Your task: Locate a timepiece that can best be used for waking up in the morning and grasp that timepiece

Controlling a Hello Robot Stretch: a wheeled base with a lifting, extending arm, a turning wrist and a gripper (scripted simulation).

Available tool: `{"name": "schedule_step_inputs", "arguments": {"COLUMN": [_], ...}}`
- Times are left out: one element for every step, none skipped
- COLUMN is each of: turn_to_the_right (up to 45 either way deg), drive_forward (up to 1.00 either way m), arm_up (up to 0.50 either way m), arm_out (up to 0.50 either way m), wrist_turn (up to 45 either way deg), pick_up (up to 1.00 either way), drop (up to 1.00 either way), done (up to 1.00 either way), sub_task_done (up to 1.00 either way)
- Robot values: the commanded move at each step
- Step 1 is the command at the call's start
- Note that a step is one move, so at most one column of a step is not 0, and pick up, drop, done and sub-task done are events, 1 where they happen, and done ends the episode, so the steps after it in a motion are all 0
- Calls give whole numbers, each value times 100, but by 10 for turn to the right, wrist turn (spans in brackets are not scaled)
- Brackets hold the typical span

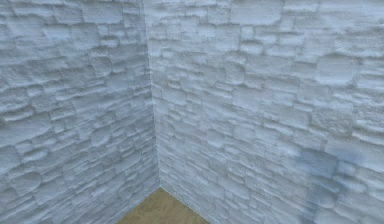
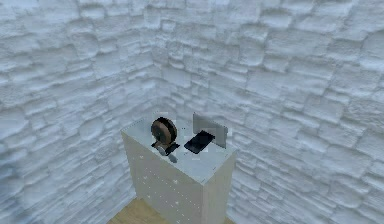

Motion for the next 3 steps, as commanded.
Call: {"name": "schedule_step_inputs", "arguments": {"turn_to_the_right": [0,0,0], "drive_forward": [0,0,0], "arm_up": [50,28,0], "arm_out": [0,0,48], "wrist_turn": [0,0,0], "pick_up": [0,0,0], "drop": [0,0,0], "done": [0,0,0], "sub_task_done": [0,0,0]}}
